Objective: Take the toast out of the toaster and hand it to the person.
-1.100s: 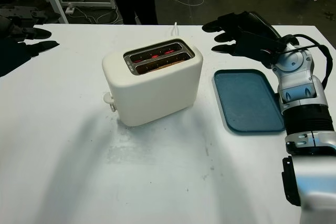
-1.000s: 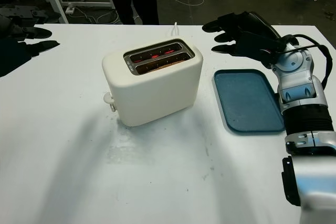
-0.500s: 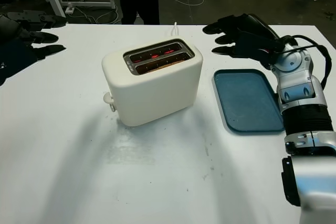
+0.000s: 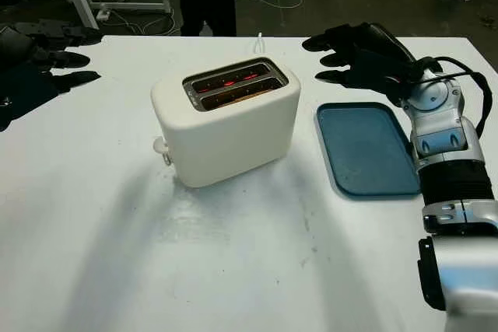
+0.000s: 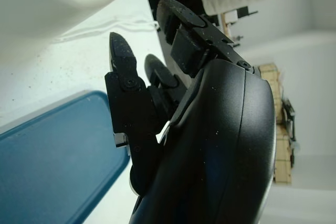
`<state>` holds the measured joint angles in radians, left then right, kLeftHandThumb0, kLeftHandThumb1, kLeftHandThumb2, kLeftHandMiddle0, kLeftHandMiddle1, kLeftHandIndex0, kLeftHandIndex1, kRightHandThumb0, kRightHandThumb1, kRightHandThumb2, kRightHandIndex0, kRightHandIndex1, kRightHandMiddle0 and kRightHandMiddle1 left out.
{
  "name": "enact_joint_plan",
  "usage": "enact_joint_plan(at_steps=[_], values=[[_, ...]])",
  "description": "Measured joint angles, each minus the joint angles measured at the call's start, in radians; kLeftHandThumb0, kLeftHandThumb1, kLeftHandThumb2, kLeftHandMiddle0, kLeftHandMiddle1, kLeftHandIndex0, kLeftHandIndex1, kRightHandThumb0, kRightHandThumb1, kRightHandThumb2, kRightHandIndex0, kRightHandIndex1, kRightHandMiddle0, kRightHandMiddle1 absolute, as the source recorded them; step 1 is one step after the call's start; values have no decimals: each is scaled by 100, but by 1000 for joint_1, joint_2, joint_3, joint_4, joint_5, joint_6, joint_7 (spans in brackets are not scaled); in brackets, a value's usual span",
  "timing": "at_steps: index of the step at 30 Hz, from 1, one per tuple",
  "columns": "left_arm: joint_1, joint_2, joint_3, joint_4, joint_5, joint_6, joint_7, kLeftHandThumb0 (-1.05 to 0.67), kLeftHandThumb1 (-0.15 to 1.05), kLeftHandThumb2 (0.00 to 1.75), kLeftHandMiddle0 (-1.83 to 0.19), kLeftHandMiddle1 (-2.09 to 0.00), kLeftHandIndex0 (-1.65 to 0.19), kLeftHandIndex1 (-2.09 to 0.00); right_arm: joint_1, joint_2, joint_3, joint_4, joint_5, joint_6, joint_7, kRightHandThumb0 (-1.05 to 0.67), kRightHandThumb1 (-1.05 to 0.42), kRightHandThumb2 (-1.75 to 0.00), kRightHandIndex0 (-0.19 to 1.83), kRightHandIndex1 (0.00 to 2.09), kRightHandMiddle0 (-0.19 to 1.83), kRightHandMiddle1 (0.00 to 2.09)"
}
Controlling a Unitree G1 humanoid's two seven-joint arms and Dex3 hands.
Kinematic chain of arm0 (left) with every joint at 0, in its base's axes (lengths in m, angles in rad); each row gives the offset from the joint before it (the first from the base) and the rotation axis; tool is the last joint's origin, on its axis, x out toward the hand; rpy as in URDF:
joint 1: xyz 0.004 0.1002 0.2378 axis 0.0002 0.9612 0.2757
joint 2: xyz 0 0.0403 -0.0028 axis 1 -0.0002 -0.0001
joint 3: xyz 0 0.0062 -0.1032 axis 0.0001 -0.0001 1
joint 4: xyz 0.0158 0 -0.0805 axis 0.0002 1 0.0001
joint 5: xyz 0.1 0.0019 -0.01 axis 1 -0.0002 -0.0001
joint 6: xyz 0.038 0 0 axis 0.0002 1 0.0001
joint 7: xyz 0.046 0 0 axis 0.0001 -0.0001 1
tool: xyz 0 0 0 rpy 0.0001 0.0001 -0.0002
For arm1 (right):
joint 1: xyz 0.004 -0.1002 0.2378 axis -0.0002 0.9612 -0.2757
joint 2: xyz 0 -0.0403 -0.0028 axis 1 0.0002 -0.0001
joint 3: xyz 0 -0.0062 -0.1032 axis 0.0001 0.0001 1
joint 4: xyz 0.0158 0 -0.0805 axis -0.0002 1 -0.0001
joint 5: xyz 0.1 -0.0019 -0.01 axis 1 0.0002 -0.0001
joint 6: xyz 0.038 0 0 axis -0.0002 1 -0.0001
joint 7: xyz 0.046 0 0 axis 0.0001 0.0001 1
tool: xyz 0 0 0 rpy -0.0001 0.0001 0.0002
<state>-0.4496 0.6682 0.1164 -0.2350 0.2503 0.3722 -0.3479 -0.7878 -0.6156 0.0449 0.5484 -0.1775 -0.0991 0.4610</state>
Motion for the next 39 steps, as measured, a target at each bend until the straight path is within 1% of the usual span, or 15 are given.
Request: enact_joint_plan(at_steps=[7,8,13,18,23,29,39], values=[[0,-11,-3,6,-1,-9,0,-37,92,3,-74,-12,-69,0,1,4,3,-31,1,44,1,-22,-92,-11,68,0,63,0],[0,-11,-6,7,-1,-9,0,-38,92,3,-74,-12,-69,0,1,4,3,-39,1,53,2,-24,-92,-11,68,0,62,0],[-2,-11,-34,13,0,-9,-14,-41,92,4,-75,-12,-69,0,1,10,4,-42,2,57,8,-25,-92,-10,69,1,63,1],[-13,-11,-38,29,0,-30,-14,-37,92,4,-75,-13,-70,-1,1,10,4,-42,2,67,8,-25,-92,-11,70,1,64,1],[-17,-11,-51,31,1,-31,-15,-36,92,3,-76,-14,-70,-1,1,10,4,-42,2,67,9,-26,-92,-12,70,1,64,0],[-19,-11,-54,35,0,-34,-15,-38,92,2,-75,-15,-70,-1,1,10,5,-42,-3,67,9,-23,-92,-11,71,1,65,1],[-20,-11,-54,36,0,-38,-15,-36,92,1,-76,-16,-71,-1,1,10,5,-42,-3,67,9,-20,-92,-12,70,1,65,0]])
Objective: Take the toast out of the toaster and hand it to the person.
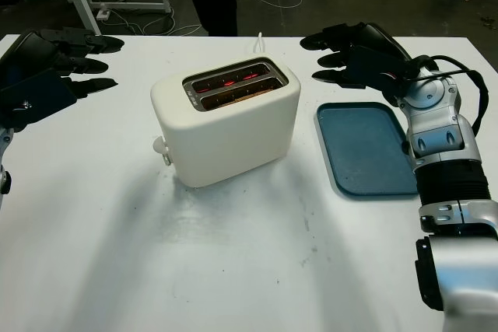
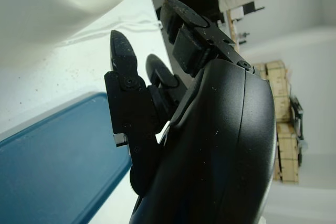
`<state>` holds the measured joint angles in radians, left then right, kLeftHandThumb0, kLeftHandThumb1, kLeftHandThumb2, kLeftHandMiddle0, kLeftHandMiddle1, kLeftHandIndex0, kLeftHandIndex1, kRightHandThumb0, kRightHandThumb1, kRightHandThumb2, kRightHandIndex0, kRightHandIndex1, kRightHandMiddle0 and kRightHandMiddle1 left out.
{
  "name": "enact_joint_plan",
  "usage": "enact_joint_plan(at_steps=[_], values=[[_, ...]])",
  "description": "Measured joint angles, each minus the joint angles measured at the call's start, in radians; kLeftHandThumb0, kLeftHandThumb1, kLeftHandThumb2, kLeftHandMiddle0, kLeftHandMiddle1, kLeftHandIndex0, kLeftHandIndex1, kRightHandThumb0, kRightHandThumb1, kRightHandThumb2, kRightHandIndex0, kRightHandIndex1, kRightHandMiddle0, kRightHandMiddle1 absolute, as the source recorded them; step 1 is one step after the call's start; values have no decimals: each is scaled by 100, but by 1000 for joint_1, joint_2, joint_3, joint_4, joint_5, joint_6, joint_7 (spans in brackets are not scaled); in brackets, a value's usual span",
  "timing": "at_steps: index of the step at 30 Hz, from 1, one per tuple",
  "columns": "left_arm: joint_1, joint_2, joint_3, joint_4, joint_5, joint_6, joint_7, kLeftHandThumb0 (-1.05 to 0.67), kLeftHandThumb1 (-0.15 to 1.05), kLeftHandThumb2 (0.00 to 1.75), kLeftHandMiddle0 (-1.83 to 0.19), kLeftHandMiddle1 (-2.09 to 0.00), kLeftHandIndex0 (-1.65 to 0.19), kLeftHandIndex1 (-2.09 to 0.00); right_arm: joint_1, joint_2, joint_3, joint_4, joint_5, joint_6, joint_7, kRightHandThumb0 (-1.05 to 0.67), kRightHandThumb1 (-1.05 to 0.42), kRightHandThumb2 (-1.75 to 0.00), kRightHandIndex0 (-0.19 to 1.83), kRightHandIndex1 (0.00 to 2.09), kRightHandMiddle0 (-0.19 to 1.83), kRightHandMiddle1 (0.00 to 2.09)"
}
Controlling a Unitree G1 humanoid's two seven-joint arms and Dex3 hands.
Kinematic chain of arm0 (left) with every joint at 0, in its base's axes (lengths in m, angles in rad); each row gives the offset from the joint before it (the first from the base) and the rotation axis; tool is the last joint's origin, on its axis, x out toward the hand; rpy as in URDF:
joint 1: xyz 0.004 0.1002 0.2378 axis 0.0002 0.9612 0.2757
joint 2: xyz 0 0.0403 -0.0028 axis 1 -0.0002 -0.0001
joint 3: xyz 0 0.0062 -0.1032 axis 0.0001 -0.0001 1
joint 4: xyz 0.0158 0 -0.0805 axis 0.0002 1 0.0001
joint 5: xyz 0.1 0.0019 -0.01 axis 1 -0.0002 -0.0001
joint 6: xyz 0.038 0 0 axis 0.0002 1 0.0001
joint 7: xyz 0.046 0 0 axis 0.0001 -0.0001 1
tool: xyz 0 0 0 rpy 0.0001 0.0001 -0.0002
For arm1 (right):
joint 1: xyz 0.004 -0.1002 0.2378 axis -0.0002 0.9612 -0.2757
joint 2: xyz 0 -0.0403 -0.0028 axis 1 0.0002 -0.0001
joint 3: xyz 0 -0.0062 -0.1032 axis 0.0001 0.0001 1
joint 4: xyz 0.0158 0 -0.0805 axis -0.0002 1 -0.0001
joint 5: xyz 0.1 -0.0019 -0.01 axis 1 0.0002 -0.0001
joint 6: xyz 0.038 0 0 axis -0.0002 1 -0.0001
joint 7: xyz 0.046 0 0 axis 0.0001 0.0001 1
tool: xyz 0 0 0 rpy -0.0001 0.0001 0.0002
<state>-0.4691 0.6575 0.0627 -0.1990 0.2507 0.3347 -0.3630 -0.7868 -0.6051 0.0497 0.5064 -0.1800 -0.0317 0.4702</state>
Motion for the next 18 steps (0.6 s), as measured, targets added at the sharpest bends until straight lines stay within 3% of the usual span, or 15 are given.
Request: enact_joint_plan(at_steps=[18], values=[[0,0,2,1,0,-10,0,-36,92,1,-75,-18,-71,-1,1,0,8,-10,-3,20,0,-20,-92,-12,70,0,64,0]])
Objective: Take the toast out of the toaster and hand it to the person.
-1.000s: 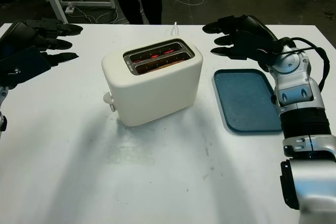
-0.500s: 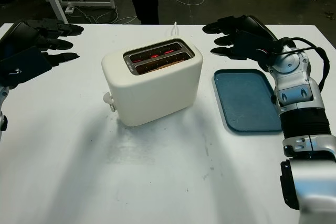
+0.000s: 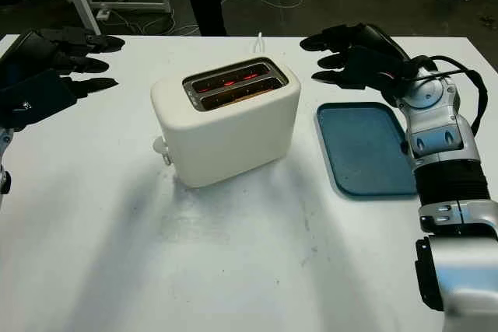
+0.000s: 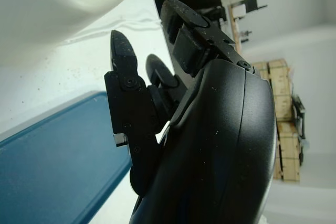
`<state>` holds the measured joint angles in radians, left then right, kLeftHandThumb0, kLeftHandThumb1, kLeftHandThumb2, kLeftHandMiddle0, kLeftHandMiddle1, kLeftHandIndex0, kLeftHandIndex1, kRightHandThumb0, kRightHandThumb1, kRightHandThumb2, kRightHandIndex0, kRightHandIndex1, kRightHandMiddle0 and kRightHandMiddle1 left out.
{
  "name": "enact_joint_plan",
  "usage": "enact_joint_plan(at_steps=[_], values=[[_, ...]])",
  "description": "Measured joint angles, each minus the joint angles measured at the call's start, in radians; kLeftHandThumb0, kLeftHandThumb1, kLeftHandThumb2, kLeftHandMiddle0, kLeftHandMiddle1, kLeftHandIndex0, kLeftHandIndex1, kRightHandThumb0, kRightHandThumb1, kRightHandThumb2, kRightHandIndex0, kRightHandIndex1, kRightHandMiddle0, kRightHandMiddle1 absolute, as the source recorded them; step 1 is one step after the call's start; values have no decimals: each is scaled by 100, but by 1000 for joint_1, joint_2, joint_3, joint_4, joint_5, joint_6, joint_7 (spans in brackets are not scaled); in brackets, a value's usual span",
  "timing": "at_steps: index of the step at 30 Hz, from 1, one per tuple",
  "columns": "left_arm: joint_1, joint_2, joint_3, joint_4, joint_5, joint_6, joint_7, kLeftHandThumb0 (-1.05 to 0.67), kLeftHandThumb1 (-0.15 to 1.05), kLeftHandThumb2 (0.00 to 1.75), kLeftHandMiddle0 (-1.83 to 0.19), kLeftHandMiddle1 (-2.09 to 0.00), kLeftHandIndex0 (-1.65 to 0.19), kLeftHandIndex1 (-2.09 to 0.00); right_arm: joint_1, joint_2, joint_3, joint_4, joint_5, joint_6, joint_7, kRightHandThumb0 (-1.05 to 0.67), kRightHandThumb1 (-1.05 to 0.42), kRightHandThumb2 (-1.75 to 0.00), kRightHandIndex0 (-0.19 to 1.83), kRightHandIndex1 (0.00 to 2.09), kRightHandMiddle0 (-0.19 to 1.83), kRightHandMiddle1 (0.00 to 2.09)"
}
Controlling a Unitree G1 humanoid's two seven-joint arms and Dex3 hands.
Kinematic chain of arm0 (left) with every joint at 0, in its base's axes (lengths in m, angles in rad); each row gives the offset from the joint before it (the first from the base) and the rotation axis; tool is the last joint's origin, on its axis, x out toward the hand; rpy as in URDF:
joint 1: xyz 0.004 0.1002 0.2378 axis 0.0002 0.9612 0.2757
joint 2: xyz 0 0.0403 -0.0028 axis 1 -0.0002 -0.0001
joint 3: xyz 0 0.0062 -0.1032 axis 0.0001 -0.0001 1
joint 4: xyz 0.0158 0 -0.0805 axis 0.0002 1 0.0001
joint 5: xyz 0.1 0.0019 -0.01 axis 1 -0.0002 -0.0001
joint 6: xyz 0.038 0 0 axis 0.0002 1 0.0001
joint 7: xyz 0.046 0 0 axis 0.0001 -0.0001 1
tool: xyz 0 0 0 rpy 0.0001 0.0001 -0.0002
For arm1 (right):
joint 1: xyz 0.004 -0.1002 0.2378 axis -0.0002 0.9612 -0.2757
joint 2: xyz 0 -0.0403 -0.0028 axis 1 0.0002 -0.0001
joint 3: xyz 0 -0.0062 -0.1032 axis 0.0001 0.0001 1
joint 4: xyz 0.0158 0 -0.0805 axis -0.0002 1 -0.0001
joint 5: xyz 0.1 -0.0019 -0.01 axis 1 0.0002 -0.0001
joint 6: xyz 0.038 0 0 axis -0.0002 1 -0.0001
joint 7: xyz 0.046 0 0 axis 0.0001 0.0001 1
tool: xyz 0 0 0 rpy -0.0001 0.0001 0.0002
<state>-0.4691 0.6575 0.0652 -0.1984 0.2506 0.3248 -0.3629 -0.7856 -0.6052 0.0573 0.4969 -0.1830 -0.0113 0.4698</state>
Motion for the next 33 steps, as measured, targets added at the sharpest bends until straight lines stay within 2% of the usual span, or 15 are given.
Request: enact_joint_plan(at_steps=[33], values=[[0,0,11,0,-1,-2,0,-34,92,1,-74,-21,-71,-1,4,0,2,9,1,0,-1,-21,-92,-10,74,2,66,1]])
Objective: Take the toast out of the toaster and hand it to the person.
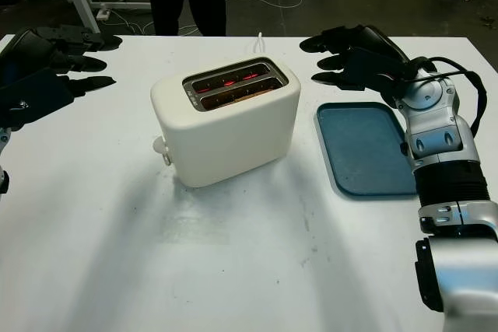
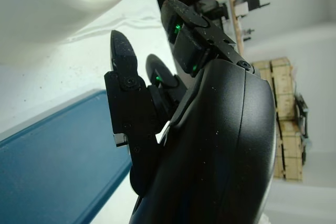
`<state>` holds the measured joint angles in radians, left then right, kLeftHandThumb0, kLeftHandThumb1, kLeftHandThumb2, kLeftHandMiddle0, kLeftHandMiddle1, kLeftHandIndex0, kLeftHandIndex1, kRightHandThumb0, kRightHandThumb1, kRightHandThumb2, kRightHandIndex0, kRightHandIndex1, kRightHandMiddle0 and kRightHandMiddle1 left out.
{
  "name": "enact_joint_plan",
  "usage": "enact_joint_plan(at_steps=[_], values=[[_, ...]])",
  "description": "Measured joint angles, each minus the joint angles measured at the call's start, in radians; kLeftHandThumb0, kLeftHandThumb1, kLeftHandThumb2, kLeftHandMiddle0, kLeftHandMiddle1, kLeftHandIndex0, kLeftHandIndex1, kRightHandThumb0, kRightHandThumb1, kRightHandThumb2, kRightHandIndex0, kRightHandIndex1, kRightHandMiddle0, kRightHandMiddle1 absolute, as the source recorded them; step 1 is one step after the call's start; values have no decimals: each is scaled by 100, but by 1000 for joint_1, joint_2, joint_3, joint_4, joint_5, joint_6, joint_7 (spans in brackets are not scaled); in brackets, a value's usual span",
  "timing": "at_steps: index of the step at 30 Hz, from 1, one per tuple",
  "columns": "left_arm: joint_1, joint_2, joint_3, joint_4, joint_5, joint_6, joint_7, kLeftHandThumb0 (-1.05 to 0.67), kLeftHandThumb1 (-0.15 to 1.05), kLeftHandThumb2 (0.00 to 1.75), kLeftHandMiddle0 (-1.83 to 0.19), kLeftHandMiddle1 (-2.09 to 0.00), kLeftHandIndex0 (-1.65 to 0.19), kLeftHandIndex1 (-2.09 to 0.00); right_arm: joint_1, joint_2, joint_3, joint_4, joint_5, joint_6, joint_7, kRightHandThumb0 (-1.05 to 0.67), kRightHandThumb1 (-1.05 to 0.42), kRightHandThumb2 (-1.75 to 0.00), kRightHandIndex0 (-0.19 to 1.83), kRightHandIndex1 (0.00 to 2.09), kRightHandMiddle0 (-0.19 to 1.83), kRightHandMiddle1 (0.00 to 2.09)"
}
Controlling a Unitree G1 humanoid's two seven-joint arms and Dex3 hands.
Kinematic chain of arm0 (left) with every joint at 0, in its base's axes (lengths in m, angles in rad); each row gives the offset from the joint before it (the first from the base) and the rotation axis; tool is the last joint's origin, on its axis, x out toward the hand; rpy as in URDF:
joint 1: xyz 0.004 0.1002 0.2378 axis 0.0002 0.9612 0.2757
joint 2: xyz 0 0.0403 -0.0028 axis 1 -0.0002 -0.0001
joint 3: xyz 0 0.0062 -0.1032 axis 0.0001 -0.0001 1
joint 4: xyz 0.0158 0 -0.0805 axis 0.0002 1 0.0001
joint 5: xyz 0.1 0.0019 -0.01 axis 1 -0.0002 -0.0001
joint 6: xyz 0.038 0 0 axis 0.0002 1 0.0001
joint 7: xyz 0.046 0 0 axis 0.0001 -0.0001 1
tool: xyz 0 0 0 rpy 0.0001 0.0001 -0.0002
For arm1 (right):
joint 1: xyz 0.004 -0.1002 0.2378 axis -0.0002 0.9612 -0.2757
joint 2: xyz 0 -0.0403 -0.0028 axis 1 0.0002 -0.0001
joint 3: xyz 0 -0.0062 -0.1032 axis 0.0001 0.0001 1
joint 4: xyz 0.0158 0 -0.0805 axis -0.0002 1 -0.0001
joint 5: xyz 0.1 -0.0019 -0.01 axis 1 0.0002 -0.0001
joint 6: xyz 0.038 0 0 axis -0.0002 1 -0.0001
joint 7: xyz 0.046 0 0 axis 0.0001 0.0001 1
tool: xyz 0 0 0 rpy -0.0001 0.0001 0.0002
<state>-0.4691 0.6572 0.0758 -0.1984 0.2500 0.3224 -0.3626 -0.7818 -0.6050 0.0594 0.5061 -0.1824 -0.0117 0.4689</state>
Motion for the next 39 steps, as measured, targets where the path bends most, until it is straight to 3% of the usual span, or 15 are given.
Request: enact_joint_plan(at_steps=[39], values=[[2,-10,0,5,-1,-18,2,-33,91,0,-72,-26,-72,-1,0,0,11,14,-11,-20,-1,-22,-92,-10,75,1,67,0]])
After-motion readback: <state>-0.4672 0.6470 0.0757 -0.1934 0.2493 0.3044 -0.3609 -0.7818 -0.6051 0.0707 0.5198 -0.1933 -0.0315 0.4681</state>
